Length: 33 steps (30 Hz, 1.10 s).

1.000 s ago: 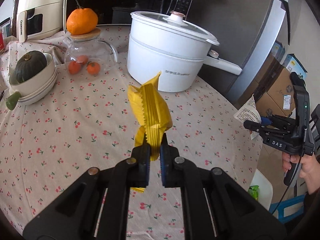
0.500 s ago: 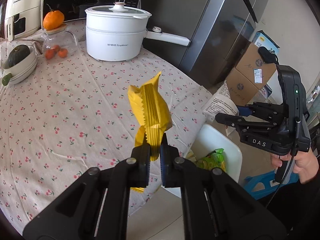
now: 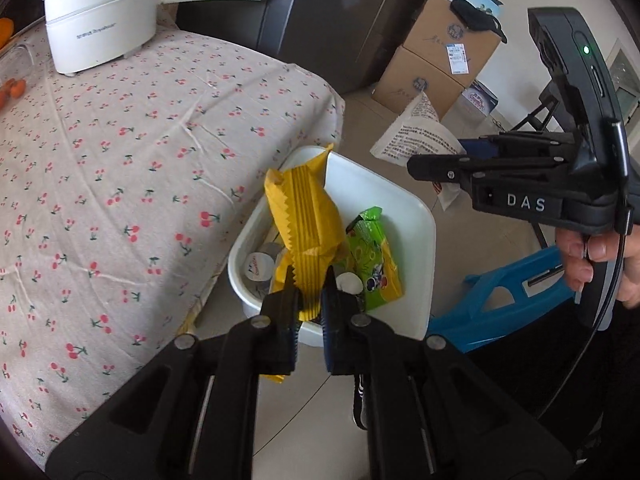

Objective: Collect trash
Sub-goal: 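Carry the wrapper and packet over the bin and open the left tool, then open the right tool to drop the white packet into the bin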

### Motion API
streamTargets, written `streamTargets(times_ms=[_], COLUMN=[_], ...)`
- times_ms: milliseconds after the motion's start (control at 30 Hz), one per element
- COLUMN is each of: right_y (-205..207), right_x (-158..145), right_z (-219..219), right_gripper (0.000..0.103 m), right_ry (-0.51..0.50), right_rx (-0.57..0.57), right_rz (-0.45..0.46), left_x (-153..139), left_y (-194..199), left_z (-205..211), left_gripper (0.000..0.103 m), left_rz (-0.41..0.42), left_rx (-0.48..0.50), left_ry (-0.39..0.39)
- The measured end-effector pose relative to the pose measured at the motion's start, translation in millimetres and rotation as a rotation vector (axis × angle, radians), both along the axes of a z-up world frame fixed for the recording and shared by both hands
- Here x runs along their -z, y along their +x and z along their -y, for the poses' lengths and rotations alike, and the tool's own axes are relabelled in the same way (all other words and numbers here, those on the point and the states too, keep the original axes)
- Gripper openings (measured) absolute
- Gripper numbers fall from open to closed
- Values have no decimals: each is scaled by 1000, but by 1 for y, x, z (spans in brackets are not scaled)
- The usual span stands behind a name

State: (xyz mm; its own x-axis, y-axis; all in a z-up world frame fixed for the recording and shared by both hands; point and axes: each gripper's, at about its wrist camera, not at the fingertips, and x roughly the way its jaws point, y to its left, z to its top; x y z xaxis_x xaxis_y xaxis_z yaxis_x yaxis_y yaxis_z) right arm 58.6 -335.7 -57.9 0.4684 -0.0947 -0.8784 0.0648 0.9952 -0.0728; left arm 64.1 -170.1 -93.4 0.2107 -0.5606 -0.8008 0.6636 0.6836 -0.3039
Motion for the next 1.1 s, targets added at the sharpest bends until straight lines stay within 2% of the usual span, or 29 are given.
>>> streamTargets(times_ms=[100,267,300,367,433,567,633,733,833,933,1000,1100], right_y=[-7,-16,-17,-19,-20,-23,-23,-20,-16,-13,-11,-11], right_x=[7,14,15,17,19,21,21,24,30,33,34,31], right_z=[18,35,37,41,44,47,45,40,34,30,29,23], right_gripper=[36,37,37,37,37,37,38,38,40,48,66,75], right_ry=[9,11,11,13,12,17,22,29,28,41,70,59], right_rx=[46,85,89,95,101,108,103,90,79,80,92,102], right_rz=[-26,-57,-60,-67,-74,-84,-87,-97,-116,-131,-140,-125], left_x=[13,24,25,24,22,14,10,4,-3,-9,-12,-17], left_y=[-3,-8,-9,-11,-13,-15,-15,-16,-17,-18,-18,-19], left_z=[20,43,44,45,42,32,25,11,-2,-15,-25,-39], left_gripper=[12,13,17,32,57,65,74,83,87,100,101,101], left_rz=[-20,5,5,5,25,52,61,63,73,95,100,103], left_rx=[30,76,76,74,56,29,5,-55,-108,-163,-200,-264], left_ry=[20,59,67,81,92,105,109,112,116,134,145,161])
